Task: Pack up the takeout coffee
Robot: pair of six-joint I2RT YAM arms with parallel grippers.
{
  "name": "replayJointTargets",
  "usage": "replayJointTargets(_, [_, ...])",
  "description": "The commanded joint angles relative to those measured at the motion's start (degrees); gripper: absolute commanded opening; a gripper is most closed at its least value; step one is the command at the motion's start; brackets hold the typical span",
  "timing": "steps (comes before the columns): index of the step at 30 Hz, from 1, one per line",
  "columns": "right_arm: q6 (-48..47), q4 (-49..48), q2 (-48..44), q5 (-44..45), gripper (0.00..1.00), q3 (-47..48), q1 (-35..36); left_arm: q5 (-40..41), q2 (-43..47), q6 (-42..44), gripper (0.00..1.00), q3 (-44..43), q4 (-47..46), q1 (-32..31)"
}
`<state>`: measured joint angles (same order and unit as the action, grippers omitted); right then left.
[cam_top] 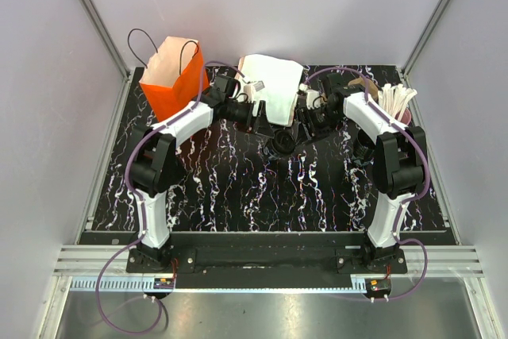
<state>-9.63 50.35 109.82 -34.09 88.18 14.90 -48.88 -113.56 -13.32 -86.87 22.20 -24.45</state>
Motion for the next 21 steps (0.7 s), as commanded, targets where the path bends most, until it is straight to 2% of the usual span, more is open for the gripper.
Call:
replayJointTargets(1, [1.2, -4.1, -0.3, -6.6, 0.57, 1.7, 1.5, -2.1, 0.6, -0.7, 0.75, -0.4, -3.4, -1.7])
replayJointTargets(13, [1.5, -4.5, 0.7, -9.1, 0.57, 1.7, 1.5, -1.6, 0.1, 0.0, 0.75, 3.7, -4.5, -1.7])
replayJointTargets(21, [-2.9, -4.3, -1.4, -11.8, 0.55, -1.7, 1.5, -2.8, 0.1, 0.5, 0.75, 5.0, -5.8, -0.3])
